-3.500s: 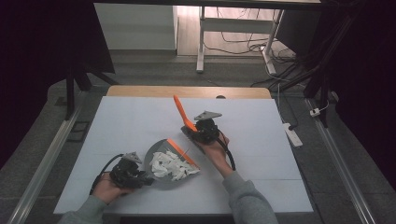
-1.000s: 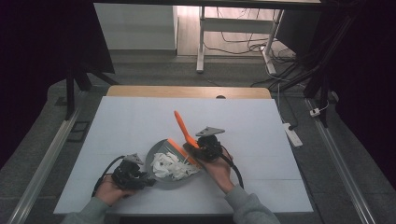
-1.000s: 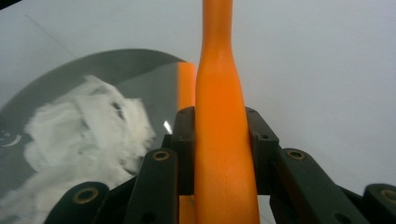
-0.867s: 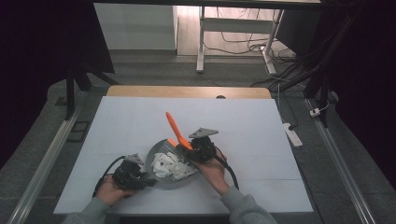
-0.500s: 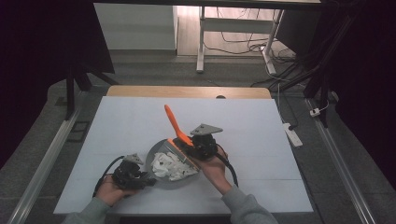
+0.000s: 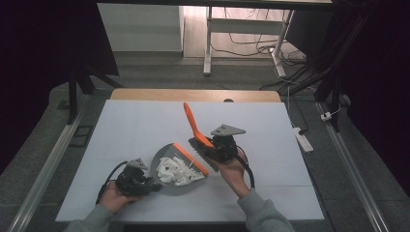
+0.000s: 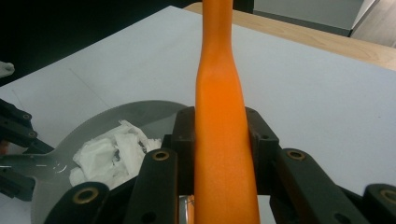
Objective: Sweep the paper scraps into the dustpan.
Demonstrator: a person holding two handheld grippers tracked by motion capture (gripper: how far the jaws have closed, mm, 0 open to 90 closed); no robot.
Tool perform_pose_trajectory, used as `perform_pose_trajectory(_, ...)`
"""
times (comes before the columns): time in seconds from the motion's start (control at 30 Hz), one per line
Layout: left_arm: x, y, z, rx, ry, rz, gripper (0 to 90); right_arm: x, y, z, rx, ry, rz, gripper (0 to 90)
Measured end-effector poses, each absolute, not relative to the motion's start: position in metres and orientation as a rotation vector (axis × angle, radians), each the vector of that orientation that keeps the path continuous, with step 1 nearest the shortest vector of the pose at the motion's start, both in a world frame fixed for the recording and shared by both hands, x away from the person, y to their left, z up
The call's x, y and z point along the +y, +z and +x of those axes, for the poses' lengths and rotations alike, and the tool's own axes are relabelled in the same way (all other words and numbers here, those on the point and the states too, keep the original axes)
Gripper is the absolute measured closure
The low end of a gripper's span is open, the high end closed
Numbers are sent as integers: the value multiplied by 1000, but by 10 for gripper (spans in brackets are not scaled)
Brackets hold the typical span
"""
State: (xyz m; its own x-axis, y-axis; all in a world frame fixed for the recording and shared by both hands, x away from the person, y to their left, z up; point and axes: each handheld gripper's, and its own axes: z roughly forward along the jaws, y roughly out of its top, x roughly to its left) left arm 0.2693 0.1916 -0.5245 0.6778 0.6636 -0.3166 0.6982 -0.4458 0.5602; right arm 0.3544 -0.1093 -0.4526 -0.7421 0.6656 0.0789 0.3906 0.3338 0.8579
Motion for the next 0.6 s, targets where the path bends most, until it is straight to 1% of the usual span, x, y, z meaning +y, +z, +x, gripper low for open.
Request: perform_pose_trajectory(0.6, 204, -516, 264, 1073, -8, 2105, 613, -150, -446, 351, 2313, 1418, 900, 703)
